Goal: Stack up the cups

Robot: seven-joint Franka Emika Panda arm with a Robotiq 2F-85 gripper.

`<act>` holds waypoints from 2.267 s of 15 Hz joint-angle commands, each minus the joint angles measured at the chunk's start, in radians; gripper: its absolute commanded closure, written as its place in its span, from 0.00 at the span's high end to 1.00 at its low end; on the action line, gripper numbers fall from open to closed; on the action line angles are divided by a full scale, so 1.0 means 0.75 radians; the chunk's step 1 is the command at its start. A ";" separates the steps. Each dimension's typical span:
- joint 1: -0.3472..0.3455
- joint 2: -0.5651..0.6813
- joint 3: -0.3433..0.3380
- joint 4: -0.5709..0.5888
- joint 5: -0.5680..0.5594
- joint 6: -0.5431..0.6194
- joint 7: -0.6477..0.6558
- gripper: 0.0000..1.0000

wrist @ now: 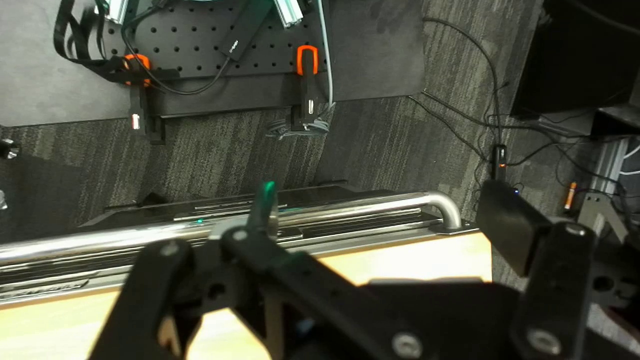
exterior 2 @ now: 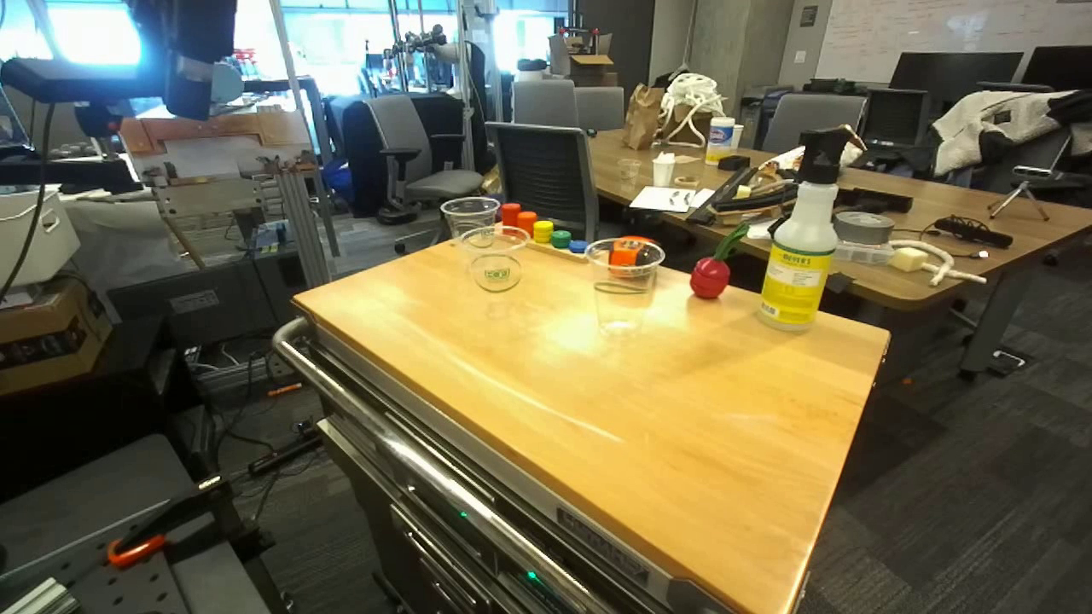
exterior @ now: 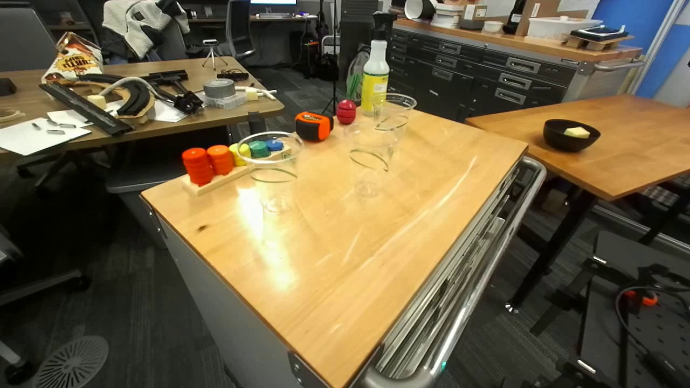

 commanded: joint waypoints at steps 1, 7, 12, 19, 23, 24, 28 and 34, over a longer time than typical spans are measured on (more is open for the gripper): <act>-0.028 0.001 0.022 0.003 0.008 -0.005 -0.012 1.00; -0.051 0.120 0.034 0.080 -0.044 0.072 0.008 1.00; -0.081 0.307 0.026 0.162 -0.109 0.294 0.051 1.00; -0.097 0.687 0.027 0.391 -0.144 0.569 0.178 1.00; -0.070 0.885 0.038 0.507 -0.213 0.637 0.261 1.00; -0.062 0.924 0.039 0.524 -0.237 0.642 0.279 1.00; -0.021 1.081 0.033 0.609 -0.287 0.632 0.322 1.00; 0.016 1.224 0.010 0.686 -0.326 0.644 0.371 0.80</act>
